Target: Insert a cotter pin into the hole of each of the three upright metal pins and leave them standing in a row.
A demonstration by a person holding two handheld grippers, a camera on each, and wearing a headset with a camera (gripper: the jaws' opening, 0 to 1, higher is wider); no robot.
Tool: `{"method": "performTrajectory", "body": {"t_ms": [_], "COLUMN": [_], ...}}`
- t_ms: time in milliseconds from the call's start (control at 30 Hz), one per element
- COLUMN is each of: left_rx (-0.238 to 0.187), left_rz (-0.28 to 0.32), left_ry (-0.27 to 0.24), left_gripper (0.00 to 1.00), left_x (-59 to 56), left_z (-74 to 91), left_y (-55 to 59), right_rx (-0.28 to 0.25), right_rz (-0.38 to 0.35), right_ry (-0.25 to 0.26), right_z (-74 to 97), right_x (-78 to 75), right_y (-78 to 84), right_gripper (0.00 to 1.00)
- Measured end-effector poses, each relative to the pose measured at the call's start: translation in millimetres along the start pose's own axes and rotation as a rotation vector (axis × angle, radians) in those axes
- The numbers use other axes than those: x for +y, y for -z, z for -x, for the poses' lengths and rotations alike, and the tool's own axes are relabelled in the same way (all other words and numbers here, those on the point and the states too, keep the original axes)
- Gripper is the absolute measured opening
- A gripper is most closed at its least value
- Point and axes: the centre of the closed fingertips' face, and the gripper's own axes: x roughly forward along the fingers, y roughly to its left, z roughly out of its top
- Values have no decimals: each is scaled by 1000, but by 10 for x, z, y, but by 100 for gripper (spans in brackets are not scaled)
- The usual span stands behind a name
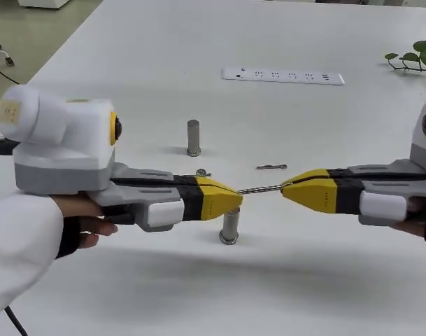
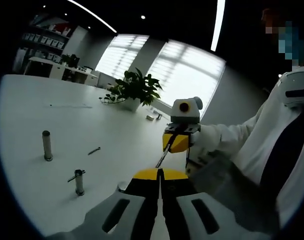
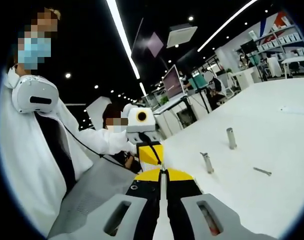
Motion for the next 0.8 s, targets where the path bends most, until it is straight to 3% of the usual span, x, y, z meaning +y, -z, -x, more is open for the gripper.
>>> {"method": "performTrajectory", "body": {"t_ms": [267,500,633,800], "left_rx": [-11,21,11,47], "left_rz": [-14,-25,-45,-83], "left_ry": [-63,-63,-66,-122], "left_gripper": [0,0,0,17], "left_x": [135,113,111,230], "left_z": [80,52,28,10], "left_y": [-5,96,115,216], "right_rx": [-14,-41,-56,-84], "right_rz": [-13,-46,-45,-52], "right_ry": [38,44,47,70], "right_z": [31,38,44,77], "right_x": [-74,-92,-93,-145], "right_y": [63,75,33,27], "right_gripper": [0,0,0,0]}}
